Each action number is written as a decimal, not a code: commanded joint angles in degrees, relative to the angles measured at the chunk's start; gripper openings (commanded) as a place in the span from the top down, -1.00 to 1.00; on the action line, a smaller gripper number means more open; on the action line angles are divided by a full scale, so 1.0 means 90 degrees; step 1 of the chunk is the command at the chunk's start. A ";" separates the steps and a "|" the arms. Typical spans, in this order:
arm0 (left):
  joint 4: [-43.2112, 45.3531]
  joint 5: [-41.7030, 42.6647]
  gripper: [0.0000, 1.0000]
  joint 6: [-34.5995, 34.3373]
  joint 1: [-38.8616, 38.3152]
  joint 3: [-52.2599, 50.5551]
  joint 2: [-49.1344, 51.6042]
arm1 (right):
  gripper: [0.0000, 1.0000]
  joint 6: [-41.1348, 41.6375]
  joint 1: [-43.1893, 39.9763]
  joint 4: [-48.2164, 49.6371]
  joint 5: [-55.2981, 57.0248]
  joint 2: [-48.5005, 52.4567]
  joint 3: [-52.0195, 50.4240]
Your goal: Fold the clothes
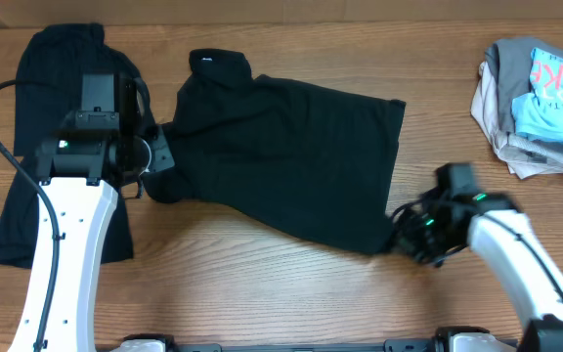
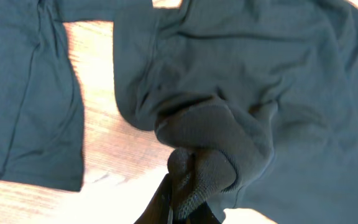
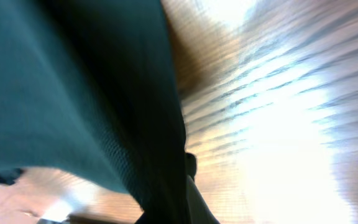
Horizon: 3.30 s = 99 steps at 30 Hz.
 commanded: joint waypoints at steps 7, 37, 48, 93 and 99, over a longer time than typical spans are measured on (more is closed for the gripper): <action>-0.1090 -0.0401 0.91 0.0432 0.0075 0.0311 -0.0107 | 0.92 -0.1370 -0.1090 -0.2314 0.0967 -0.0250 0.2868; -0.1673 -0.0571 0.92 0.0413 0.0075 0.0206 -0.0675 | 0.92 -0.1681 -0.1858 -0.3337 0.1183 -0.0636 0.3531; -0.0231 -0.0561 0.92 0.0408 0.0075 -0.0495 0.0546 | 0.92 -0.1678 -0.1858 -0.2681 0.1275 0.0308 0.3529; 0.2618 -0.0022 0.91 0.0486 0.0051 -0.0503 0.2584 | 0.92 -0.1309 -0.1166 0.0024 0.1149 0.2307 0.2278; 0.2511 -0.0087 0.92 0.0651 0.0063 -0.0503 0.2584 | 0.92 -0.1112 -0.0792 -0.0036 0.1151 0.2305 0.2195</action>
